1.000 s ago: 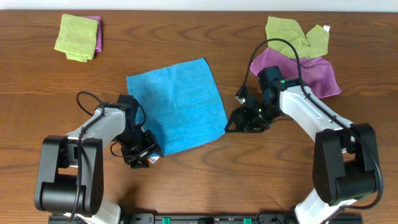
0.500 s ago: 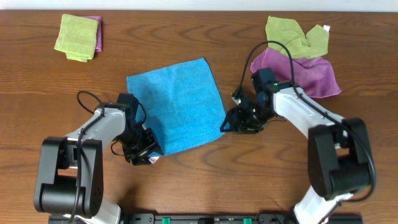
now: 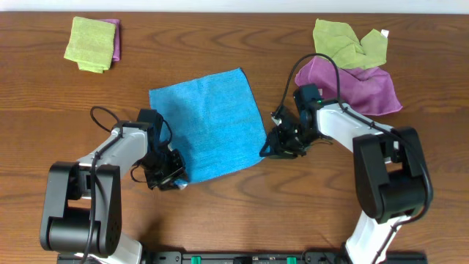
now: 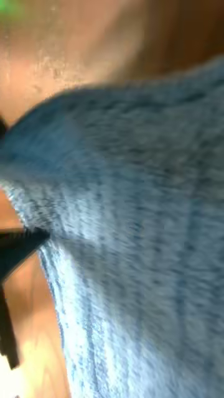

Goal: Fold the cloth

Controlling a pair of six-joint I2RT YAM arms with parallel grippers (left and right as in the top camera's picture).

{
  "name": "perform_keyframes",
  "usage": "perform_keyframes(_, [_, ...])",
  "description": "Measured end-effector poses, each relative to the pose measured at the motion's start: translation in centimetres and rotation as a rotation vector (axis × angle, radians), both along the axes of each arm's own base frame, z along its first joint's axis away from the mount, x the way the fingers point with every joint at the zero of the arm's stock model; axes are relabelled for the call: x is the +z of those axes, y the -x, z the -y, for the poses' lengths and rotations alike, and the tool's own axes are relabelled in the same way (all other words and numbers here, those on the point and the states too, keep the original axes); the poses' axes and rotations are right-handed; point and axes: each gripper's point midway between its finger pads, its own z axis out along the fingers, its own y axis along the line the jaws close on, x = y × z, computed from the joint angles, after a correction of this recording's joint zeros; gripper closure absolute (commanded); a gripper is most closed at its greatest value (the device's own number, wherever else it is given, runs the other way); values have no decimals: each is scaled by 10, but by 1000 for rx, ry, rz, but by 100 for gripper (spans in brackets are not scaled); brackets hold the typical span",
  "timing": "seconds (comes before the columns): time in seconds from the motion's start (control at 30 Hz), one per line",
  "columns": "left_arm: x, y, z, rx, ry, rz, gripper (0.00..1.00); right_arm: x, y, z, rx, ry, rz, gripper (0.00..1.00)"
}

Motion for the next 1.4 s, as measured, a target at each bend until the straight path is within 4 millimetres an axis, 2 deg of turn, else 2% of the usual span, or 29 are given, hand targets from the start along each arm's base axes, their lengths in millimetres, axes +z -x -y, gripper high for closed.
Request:
perform_keyframes(0.1, [-2, -3, -3, -12, -17, 20, 94, -2, 1, 1, -8, 5, -11, 99])
perform_keyframes(0.37, [-2, -1, -4, -18, -25, 10, 94, 3, 6, 1, -8, 10, -50, 98])
perform_keyframes(0.53, [5, 6, -8, -48, -40, -28, 94, 25, -9, -2, -6, 2, 8, 98])
perform_keyframes(0.63, [18, -11, -7, -67, -41, 13, 94, 46, -24, -8, 0, -13, 93, 98])
perform_keyframes(0.77, [34, -49, -7, -74, -57, 133, 94, 67, -50, -22, 19, -38, 237, 99])
perform_keyframes(0.87, [39, -75, -11, -74, -89, 230, 94, 69, -62, -32, 24, -40, 310, 99])
perform_keyframes(1.0, [40, -99, -17, -64, -133, 324, 94, 74, -81, -45, 29, -36, 424, 99])
perform_keyframes(1.27, [50, -152, -17, -39, -152, 551, 94, 85, -117, -57, -7, -34, 590, 98])
perform_keyframes(1.33, [54, -163, -18, -28, -163, 595, 94, 83, -126, -59, -15, -33, 603, 99])
perform_keyframes(1.4, [53, -166, -23, 1, -189, 596, 94, 79, -137, -63, -18, -29, 604, 98])
